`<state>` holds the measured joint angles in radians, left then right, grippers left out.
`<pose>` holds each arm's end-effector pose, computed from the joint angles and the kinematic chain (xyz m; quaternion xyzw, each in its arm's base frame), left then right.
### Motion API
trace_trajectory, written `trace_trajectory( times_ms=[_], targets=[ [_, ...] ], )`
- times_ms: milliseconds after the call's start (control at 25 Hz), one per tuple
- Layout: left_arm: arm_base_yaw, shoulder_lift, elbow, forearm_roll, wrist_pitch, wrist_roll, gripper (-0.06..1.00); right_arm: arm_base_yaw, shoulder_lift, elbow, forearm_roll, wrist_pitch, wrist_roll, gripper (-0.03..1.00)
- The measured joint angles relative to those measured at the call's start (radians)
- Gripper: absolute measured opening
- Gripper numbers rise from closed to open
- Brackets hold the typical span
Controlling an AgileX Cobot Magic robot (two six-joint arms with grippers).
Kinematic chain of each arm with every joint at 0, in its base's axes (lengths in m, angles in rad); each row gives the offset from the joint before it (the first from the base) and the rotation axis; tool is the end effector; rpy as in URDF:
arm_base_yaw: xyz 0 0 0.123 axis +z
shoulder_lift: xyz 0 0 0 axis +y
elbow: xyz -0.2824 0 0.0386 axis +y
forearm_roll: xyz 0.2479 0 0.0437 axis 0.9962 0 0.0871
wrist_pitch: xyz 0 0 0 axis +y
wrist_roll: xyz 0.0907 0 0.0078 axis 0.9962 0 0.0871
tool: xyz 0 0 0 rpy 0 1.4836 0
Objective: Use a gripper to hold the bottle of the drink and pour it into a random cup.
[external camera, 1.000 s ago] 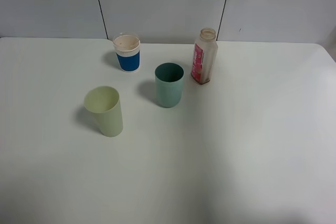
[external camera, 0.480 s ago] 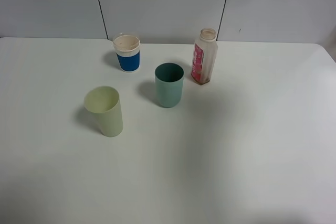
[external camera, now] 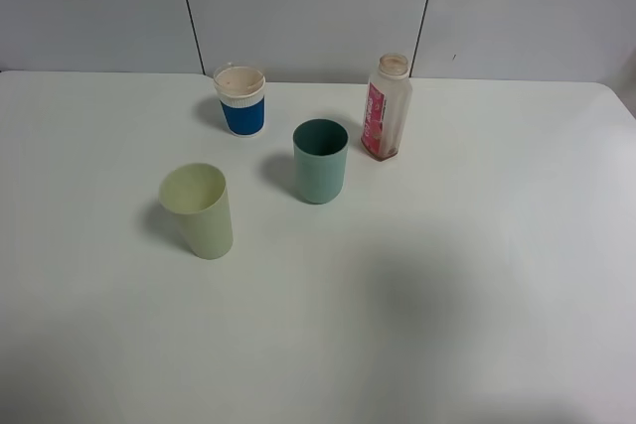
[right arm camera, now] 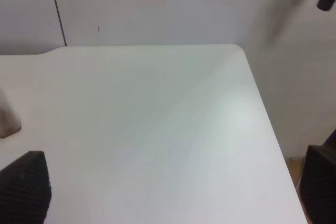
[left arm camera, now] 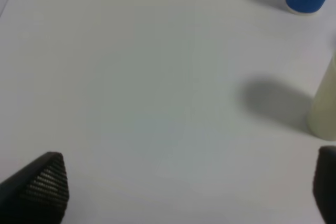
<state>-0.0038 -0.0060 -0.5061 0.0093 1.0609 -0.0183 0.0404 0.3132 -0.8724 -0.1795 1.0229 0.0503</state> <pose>-0.0065 0.0008 0.2788 -0.0064 0.8501 -0.0012 0.5266 0.0146 -0.0133 0.3827 0.0085 0.8236 -0.0640 0.5635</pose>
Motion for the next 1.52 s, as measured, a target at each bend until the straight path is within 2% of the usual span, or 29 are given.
trace_trajectory(
  times_ms=[280, 480, 600, 1080, 1520],
  targets=[
    [0.000, 0.000, 0.000, 0.000, 0.000, 0.000, 0.93, 0.000, -0.179, 0.015, 0.078, 0.057, -0.095, 0.94],
    [0.000, 0.000, 0.000, 0.000, 0.000, 0.000, 0.93, 0.000, -0.275, 0.141, 0.208, 0.067, -0.161, 0.94],
    [0.000, 0.000, 0.000, 0.000, 0.000, 0.000, 0.93, 0.000, -0.315, 0.215, 0.241, 0.049, -0.166, 0.94],
    [0.000, 0.000, 0.000, 0.000, 0.000, 0.000, 0.93, 0.000, -0.317, 0.325, 0.207, 0.065, -0.206, 0.94],
    [0.000, 0.000, 0.000, 0.000, 0.000, 0.000, 0.93, 0.000, -0.317, 0.367, 0.179, 0.045, -0.172, 0.94]
  ],
)
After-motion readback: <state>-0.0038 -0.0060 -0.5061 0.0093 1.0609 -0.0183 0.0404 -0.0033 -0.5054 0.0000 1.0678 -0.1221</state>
